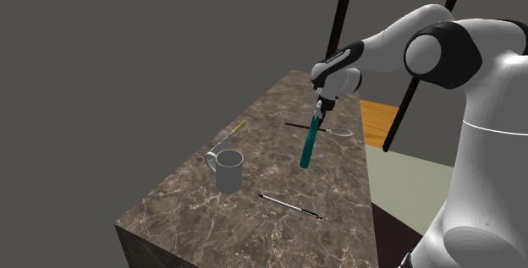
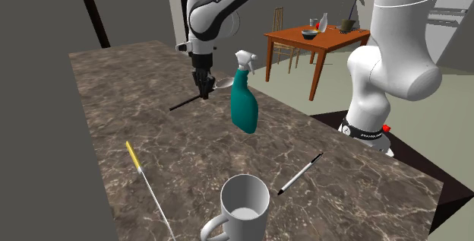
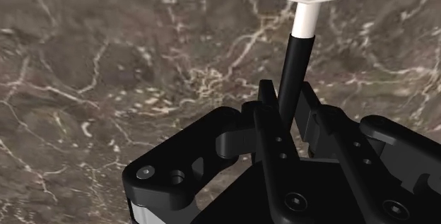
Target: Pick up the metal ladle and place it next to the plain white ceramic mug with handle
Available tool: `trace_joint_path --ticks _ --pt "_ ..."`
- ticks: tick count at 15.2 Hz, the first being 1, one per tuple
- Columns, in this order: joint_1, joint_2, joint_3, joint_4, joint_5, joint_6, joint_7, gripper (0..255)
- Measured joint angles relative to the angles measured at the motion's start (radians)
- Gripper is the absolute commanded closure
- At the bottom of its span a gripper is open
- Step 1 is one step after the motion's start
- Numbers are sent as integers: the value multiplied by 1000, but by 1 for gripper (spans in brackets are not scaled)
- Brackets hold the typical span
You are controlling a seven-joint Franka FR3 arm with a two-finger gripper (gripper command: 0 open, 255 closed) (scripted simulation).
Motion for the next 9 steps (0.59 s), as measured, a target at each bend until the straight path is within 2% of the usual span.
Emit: trace_joint_path --ticks 9 --pt "12 -62 -16 42 -52 -91 44 255"
